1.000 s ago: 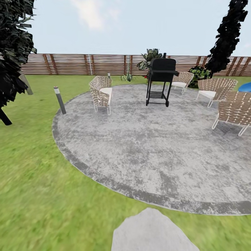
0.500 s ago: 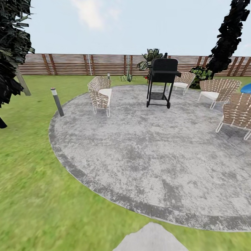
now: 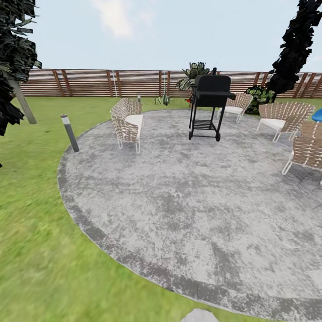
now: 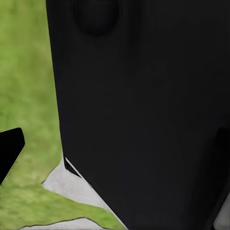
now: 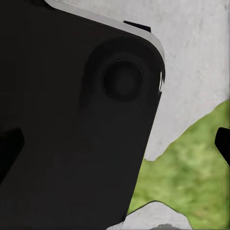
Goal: Take the three Easter eggs out of the wicker basket on the lawn in the garden, then place them on the lawn next to a single tree (choose any tree) so that all three eggs are next to the same tree and none are left in the basket.
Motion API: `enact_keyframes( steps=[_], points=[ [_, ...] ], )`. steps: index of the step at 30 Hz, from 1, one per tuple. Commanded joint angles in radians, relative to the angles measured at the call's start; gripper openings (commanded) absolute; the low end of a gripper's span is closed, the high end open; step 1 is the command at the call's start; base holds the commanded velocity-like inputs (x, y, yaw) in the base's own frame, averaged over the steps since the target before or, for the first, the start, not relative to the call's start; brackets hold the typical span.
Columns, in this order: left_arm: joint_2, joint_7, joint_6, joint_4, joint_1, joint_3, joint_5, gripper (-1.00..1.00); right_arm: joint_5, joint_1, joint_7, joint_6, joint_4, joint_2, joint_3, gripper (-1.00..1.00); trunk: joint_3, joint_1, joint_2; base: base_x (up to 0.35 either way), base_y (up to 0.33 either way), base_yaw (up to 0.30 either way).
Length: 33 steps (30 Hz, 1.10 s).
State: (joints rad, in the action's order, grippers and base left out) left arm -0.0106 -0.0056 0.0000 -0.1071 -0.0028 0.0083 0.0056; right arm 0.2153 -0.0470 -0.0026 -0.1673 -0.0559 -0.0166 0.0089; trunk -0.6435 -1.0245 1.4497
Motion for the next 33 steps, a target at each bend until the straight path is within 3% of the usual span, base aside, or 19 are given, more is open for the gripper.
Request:
enact_keyframes(
  steps=[1,33],
  points=[
    [0.000,-0.001,0.000,0.000,0.000,0.001,0.001,1.00,0.005,-0.001,0.000,-0.003,0.001,0.000,0.000,1.00,-0.001,-0.001,0.000,0.337,0.000,0.000],
    [0.000,-0.004,0.000,0.000,0.000,-0.001,-0.001,1.00,-0.004,-0.001,0.000,-0.004,-0.001,-0.003,-0.003,1.00,-0.001,-0.001,0.000,0.336,0.000,-0.005]
  ],
)
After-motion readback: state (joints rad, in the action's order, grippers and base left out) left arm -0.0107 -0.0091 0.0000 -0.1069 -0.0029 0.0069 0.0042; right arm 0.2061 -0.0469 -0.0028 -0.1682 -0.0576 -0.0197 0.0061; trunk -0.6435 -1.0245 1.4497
